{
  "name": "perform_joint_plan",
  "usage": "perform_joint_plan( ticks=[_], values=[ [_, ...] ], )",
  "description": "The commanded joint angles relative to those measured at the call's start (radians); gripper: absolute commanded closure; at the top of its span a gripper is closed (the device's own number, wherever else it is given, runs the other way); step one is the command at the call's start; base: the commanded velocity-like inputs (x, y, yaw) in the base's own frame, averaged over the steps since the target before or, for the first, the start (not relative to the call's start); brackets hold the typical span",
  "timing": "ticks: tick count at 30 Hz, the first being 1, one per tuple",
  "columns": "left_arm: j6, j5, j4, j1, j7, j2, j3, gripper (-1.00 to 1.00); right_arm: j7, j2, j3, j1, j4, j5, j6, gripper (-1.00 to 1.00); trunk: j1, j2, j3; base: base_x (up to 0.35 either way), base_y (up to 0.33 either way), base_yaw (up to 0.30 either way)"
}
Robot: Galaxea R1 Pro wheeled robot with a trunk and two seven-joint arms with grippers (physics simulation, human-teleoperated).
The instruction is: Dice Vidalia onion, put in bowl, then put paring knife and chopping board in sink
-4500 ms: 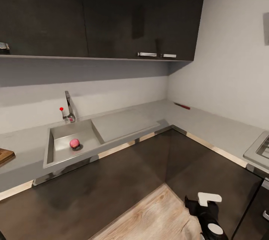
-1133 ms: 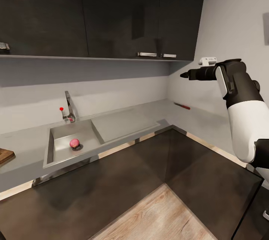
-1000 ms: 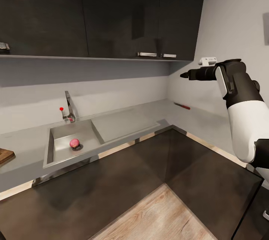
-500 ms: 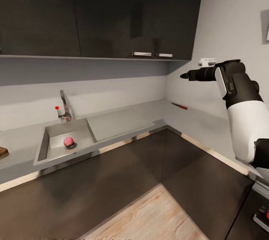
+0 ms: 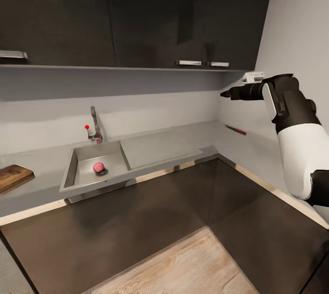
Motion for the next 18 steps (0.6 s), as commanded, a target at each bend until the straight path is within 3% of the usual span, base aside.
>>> perform_joint_plan(
  ticks=[1, 7, 18],
  values=[
    [-0.001, 0.0, -0.001, 0.0, 0.0, 0.0, 0.0, -1.0, 0.007, -0.001, 0.002, -0.001, -0.001, 0.008, 0.003, -1.0, 0.0, -0.001, -0.002, 0.022, -0.001, 0.218],
    [-0.001, 0.0, -0.002, 0.0, 0.0, 0.0, 0.0, -1.0, 0.007, -0.003, 0.001, 0.0, 0.004, 0.011, 0.003, -1.0, 0.0, -0.001, -0.009, 0.151, -0.083, 0.208],
    [-0.001, 0.0, -0.002, 0.0, 0.0, 0.0, 0.0, -1.0, 0.007, -0.003, 0.001, 0.001, 0.006, 0.061, 0.002, -1.0, 0.0, -0.001, -0.024, 0.236, -0.227, 0.195]
  ],
)
